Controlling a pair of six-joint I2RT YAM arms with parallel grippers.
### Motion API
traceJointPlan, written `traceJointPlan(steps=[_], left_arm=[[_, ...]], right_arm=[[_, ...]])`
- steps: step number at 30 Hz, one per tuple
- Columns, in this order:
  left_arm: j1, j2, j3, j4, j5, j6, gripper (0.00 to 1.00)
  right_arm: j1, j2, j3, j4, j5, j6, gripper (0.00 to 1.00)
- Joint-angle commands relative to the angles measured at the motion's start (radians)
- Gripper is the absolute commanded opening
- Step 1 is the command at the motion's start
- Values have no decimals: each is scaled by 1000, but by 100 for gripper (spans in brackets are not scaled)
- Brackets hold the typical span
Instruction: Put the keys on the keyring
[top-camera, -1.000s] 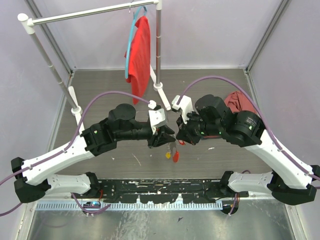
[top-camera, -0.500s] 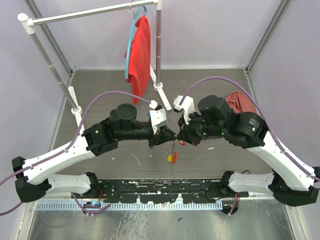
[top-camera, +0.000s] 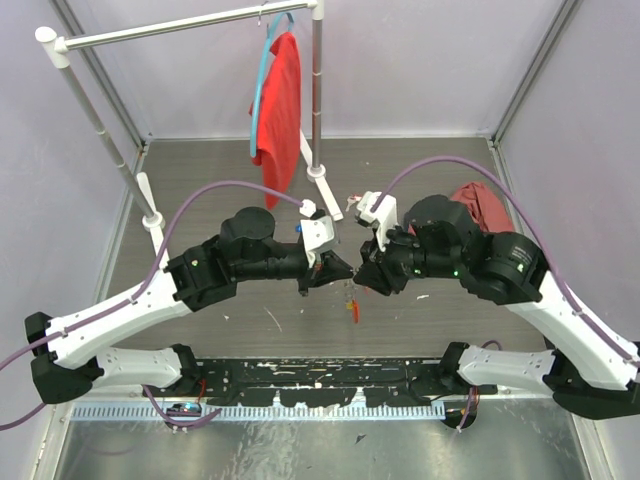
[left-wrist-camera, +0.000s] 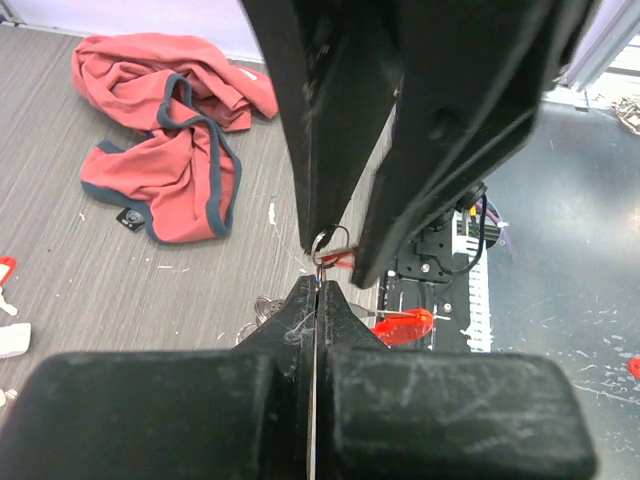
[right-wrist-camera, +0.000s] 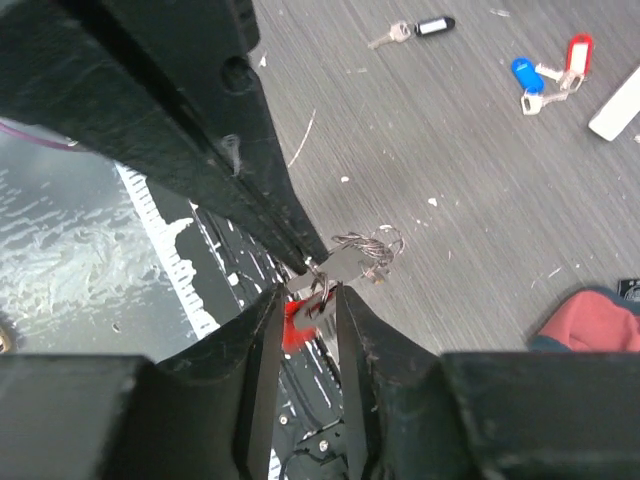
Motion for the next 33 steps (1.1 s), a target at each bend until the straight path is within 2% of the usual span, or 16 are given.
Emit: traceJointPlan(steps=[1,16,24,33], left_arm=[[-3,-23,20,22,-29,2,0],[-2,-31,4,34,-54,2,0],[-3,-24,9,33,-41,1,0],[-3,-33,0,33,-41,-1,0]], right_arm=[[3,-68,4,103,-22,36,35],[4,-145,-126,237,72,302,38],[4,-143,-146,279,94,326,40],[4,-147,-164,297,138,350,33]])
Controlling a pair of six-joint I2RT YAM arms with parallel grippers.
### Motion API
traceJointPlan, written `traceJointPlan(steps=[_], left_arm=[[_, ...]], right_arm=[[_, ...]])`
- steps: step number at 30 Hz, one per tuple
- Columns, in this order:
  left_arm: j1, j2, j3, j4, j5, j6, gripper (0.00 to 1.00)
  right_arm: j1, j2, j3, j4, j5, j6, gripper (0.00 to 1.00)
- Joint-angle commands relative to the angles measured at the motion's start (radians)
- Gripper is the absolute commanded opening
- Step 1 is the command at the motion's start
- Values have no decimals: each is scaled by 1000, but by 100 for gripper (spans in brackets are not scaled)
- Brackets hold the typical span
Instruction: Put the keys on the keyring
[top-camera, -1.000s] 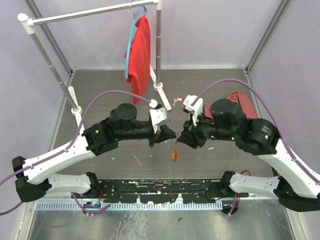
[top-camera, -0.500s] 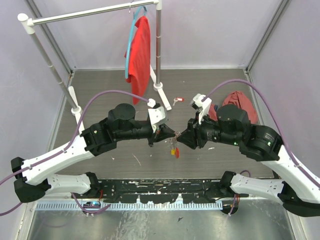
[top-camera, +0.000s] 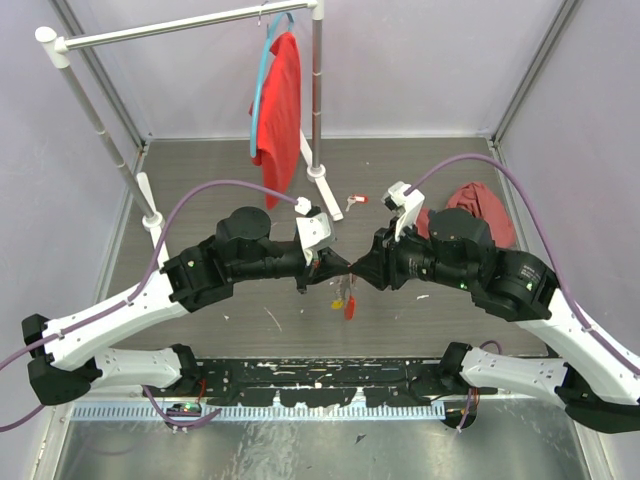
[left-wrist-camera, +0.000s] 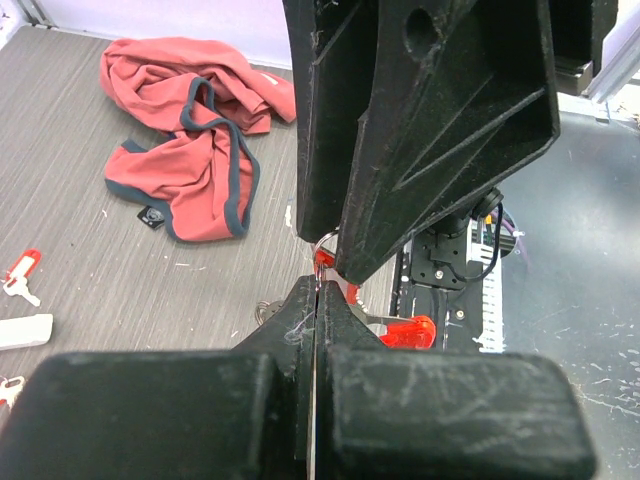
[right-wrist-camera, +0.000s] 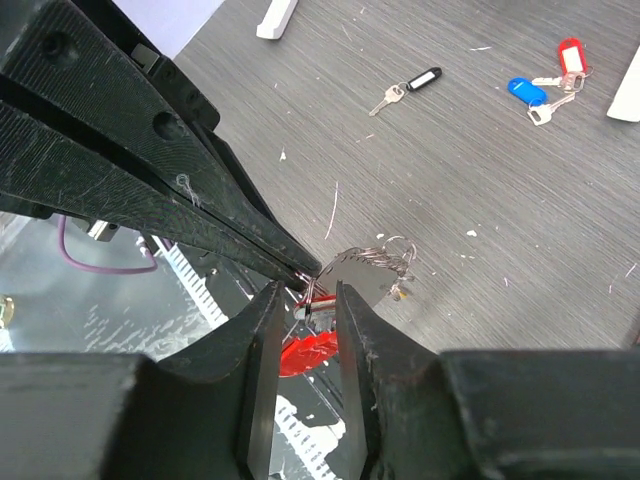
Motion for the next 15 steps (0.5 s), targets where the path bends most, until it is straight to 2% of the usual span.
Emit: traceJointPlan(steps=[1,7,11,15], left_arm=[[-3,-18,-1,34,7,0,0],[-3,-25,-3,34,7,-3,0],[-4,-32,-12,33,-12,-7,0],[-3,-49,-29,36,-55,-14,0]], right_arm=[[3,-7,-4,68,28,24,31],[4,-9,-13,82,15,33,11],[4,-22,-18,68,50,35,4],[3,-40,-45,61,87,41,2]])
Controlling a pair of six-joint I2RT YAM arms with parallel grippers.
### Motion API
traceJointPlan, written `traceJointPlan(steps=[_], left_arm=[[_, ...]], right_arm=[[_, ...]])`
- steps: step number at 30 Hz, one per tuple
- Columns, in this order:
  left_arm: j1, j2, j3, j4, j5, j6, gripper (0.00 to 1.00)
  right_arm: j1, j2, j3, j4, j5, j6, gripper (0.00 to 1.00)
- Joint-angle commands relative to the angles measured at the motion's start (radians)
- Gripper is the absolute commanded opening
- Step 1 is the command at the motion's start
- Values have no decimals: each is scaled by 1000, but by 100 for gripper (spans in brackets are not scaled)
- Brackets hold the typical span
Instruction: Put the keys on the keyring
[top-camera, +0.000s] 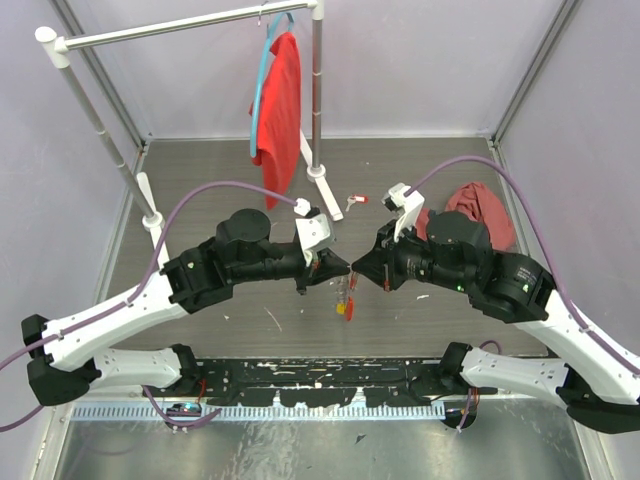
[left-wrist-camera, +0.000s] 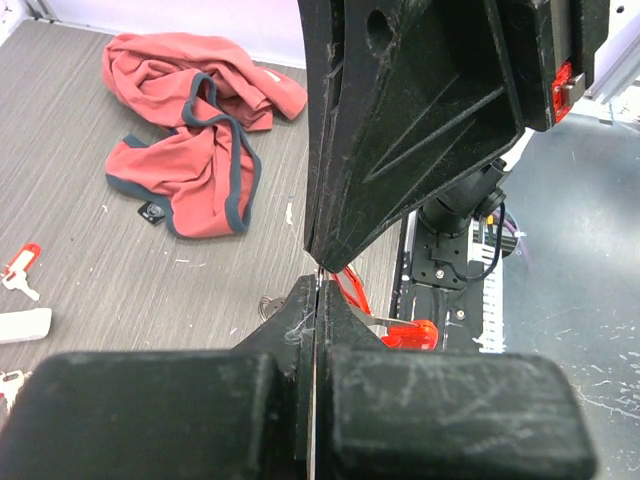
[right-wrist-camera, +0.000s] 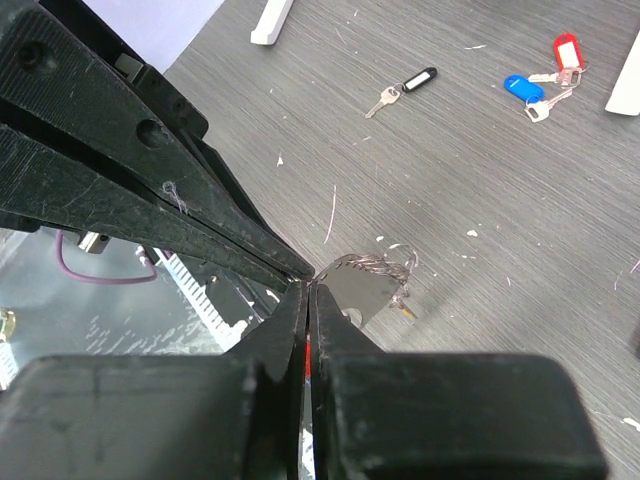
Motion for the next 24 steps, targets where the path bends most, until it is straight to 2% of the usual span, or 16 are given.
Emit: traceJointPlan(steps=[1,9,13,24], left_arm=[[-3,-50,-27,41,-53,-8,0],[-5,-97,-62,72,-103,-17,0],[-6,-109,-71,83,-109,-19,0],[-8,-118,-76,89,-106,-24,0]], right_arm=[[3,-38,-27,40,58,18,2],[4,-55,-80,91,57,46,3],[4,-70,-98,116,72,61,14],[3,-96,-121,184,74,78,24]])
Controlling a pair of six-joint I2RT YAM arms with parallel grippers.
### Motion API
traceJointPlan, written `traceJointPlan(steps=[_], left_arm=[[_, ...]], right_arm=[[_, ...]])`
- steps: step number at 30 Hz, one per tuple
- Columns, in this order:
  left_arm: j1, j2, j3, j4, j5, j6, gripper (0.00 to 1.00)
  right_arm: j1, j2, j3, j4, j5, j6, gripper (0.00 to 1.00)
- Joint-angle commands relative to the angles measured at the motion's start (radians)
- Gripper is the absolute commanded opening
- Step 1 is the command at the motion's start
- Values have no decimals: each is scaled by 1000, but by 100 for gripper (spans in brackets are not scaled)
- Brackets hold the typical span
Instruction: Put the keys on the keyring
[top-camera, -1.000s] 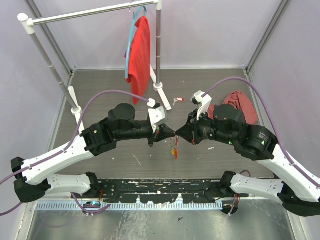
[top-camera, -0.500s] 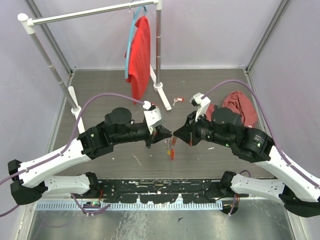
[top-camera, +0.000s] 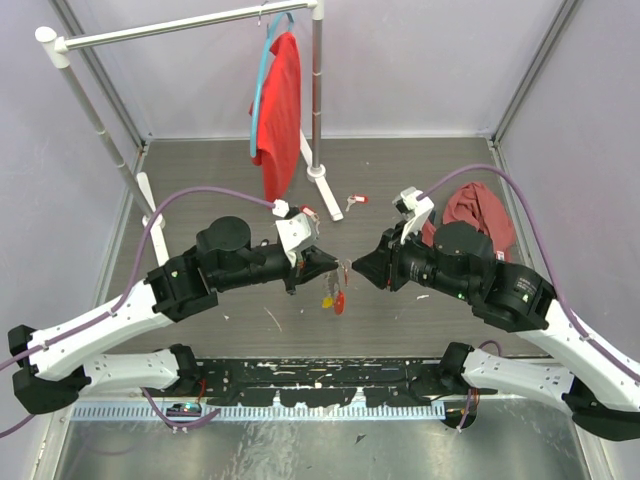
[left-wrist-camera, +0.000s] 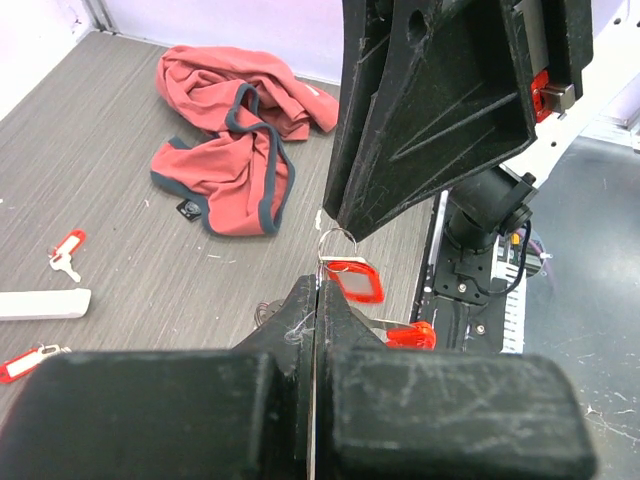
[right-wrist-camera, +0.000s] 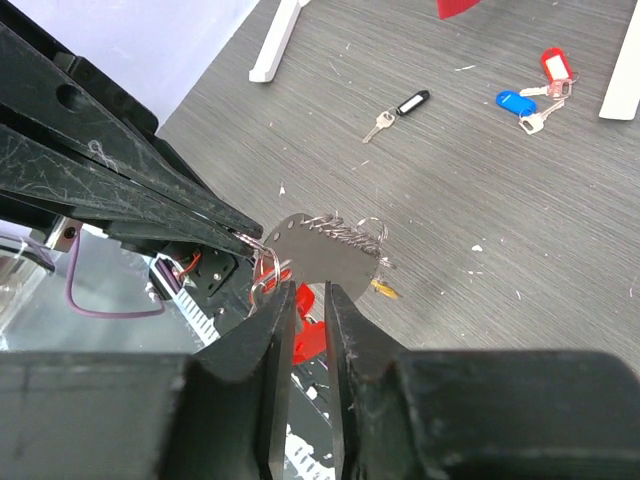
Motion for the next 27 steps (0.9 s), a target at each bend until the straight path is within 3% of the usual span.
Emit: traceJointPlan(steps=[1,10,27], left_arm=[[-2,-23,-9,60,-8,-9,0],[-2,-27,-12,76,7,-22,0],[-3,-18,-4,74,15,-22,0]], right_arm=[[-2,-15,0,82,16,8,25],[-3,-72,-42,192,5,43,38],[-3,-21,-35,215,-70,67,39]])
